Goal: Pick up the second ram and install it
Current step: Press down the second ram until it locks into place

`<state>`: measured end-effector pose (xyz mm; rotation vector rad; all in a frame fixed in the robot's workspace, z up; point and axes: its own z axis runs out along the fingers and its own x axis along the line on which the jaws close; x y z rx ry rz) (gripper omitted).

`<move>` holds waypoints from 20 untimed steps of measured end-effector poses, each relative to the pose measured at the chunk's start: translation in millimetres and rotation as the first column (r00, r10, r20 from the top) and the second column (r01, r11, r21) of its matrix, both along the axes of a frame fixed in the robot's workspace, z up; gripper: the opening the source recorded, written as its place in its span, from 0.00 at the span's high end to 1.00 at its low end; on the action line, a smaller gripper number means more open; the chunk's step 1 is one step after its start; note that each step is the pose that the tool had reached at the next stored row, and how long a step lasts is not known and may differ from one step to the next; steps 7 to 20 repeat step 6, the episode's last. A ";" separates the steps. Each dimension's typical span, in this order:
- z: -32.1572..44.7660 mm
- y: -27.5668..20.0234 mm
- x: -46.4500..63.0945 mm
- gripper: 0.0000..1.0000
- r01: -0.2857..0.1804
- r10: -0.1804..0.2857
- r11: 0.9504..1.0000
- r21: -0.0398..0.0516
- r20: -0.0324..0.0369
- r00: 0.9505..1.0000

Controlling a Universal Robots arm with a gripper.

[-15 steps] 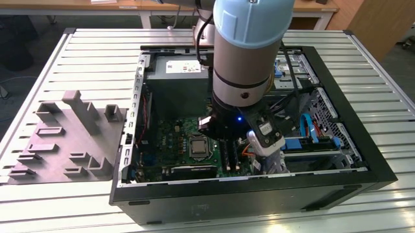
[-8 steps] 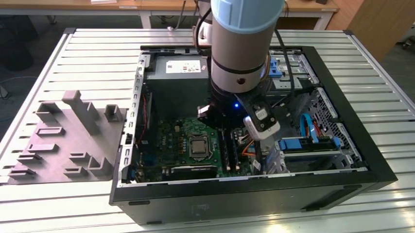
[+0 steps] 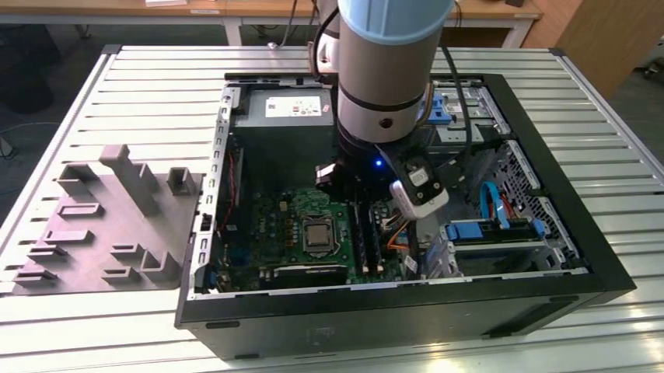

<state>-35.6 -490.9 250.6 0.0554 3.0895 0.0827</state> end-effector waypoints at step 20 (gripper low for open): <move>1.3 0.0 0.0 0.89 0.000 0.000 1.000 0.000 0.000 1.000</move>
